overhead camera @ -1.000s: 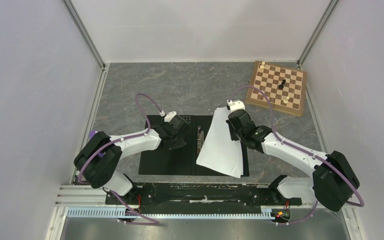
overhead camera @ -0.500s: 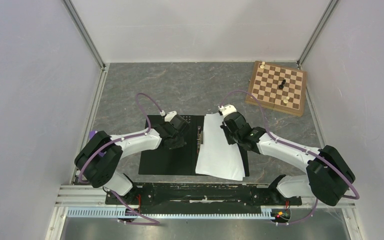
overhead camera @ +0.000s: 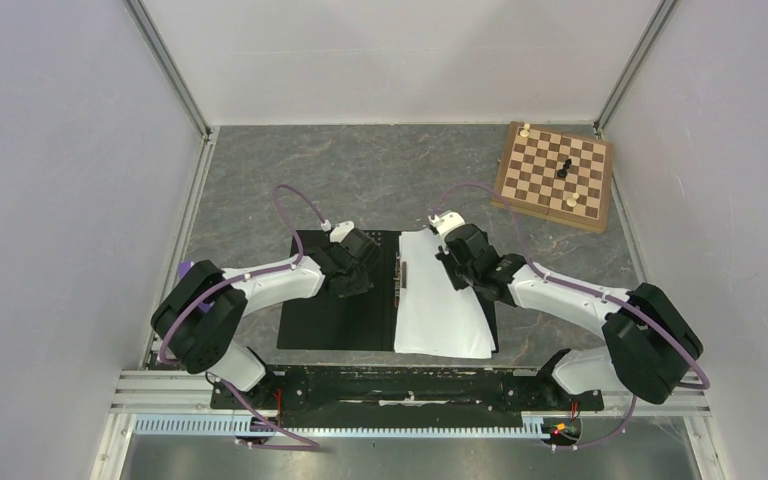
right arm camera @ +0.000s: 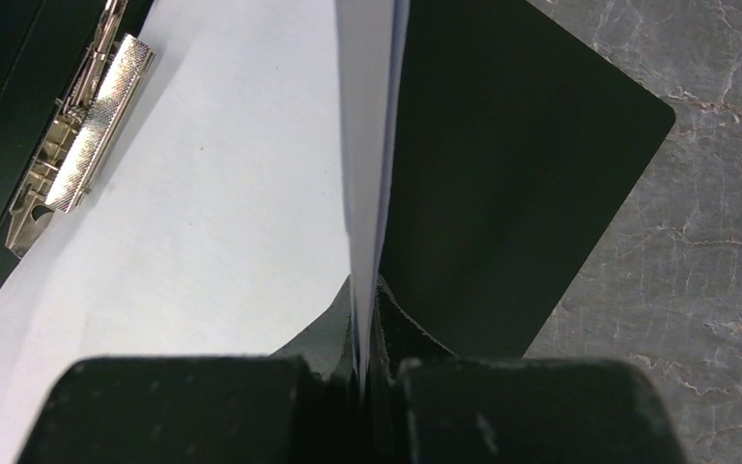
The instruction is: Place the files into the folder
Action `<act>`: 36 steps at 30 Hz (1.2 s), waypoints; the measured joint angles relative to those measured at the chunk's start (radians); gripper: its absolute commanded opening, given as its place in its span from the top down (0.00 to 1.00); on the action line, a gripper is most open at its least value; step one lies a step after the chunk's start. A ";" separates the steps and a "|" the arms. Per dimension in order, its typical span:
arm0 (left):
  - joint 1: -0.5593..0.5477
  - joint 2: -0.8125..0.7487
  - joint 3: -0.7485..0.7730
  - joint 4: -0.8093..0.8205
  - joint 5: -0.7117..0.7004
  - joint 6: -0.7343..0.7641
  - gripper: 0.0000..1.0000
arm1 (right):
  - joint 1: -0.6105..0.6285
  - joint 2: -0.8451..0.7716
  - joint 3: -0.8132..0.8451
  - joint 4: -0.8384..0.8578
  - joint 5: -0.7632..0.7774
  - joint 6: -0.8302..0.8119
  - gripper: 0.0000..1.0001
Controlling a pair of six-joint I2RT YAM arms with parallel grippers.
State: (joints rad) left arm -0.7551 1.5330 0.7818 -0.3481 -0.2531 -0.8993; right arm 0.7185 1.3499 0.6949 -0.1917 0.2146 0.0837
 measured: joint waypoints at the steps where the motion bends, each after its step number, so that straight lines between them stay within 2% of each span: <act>1: 0.000 0.001 0.001 -0.001 0.000 0.000 0.98 | 0.000 0.007 0.000 0.004 0.000 0.000 1.00; 5: 0.000 0.003 0.004 -0.002 0.000 0.000 0.98 | 0.000 0.037 0.000 0.012 0.002 0.005 1.00; 7: 0.000 0.003 0.004 -0.002 0.000 0.000 0.98 | 0.000 0.043 0.000 0.011 0.012 0.014 0.91; 10: 0.000 0.003 0.004 -0.002 0.000 0.000 0.98 | 0.000 0.051 0.000 0.005 0.042 0.040 0.70; 12: 0.000 0.003 0.004 -0.002 0.000 0.000 0.98 | 0.000 0.057 0.000 -0.007 0.061 0.055 0.60; 15: 0.000 0.003 0.004 -0.002 -0.001 0.000 0.98 | 0.000 0.060 0.003 -0.029 0.092 0.074 0.46; 21: 0.000 0.003 0.004 -0.002 -0.001 0.000 0.98 | -0.006 0.080 0.037 -0.064 0.148 0.100 0.25; 30: 0.000 0.003 0.004 -0.003 -0.002 0.000 0.98 | -0.118 0.087 0.043 -0.053 0.084 0.116 0.11; 36: 0.000 0.003 0.005 -0.003 -0.002 0.000 0.98 | -0.231 0.095 0.021 0.000 -0.044 0.125 0.10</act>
State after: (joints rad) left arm -0.7551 1.5364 0.7864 -0.3515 -0.2550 -0.8993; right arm 0.4873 1.4448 0.7162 -0.1913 0.1703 0.2089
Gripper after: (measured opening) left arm 0.032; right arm 0.896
